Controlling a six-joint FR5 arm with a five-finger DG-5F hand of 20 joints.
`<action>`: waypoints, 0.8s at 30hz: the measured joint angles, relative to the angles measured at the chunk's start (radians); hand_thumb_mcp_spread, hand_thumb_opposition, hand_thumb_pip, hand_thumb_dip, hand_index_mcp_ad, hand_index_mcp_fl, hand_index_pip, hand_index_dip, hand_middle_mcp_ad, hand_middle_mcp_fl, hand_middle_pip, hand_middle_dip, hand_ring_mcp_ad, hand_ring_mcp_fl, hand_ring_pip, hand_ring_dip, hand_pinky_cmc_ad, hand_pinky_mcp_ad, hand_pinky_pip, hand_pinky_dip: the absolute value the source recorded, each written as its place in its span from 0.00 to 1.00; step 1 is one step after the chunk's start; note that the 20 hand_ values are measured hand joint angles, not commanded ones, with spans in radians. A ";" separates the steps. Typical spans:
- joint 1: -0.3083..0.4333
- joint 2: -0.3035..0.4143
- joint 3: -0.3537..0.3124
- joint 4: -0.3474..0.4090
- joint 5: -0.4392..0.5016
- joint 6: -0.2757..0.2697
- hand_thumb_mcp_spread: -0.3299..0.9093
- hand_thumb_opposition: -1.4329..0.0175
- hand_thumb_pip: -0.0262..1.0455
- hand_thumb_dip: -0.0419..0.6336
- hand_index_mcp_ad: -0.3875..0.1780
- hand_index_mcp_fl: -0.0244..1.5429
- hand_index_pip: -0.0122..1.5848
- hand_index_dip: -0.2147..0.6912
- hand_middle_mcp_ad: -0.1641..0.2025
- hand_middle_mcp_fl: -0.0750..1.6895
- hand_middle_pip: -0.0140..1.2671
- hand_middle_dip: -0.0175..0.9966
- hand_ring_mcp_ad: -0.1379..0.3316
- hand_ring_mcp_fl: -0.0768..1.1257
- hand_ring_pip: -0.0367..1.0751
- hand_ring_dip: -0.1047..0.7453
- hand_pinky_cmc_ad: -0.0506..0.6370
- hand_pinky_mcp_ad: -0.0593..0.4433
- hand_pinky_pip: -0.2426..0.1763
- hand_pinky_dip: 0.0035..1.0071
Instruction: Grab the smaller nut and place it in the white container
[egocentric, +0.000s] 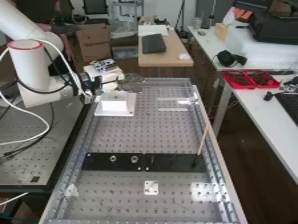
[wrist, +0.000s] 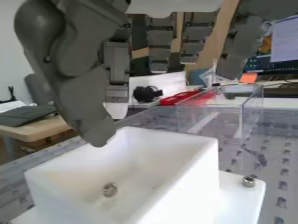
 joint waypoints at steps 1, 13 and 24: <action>-0.003 0.001 -0.002 0.000 0.003 0.002 0.62 0.39 0.68 0.39 0.38 0.06 0.82 0.43 0.64 0.09 0.11 0.25 0.53 0.06 0.12 0.29 0.56 0.69 0.70 0.18; -0.042 0.075 0.013 -0.045 0.055 0.048 0.58 0.41 0.70 0.39 0.38 0.03 0.80 0.36 0.63 0.05 0.11 0.25 0.53 0.06 0.12 0.29 0.57 0.69 0.66 0.18; -0.120 0.193 0.160 -0.237 0.263 0.063 0.55 0.43 0.70 0.39 0.38 0.03 0.72 0.35 0.64 0.05 0.11 0.25 0.54 0.06 0.11 0.29 0.57 0.69 0.58 0.22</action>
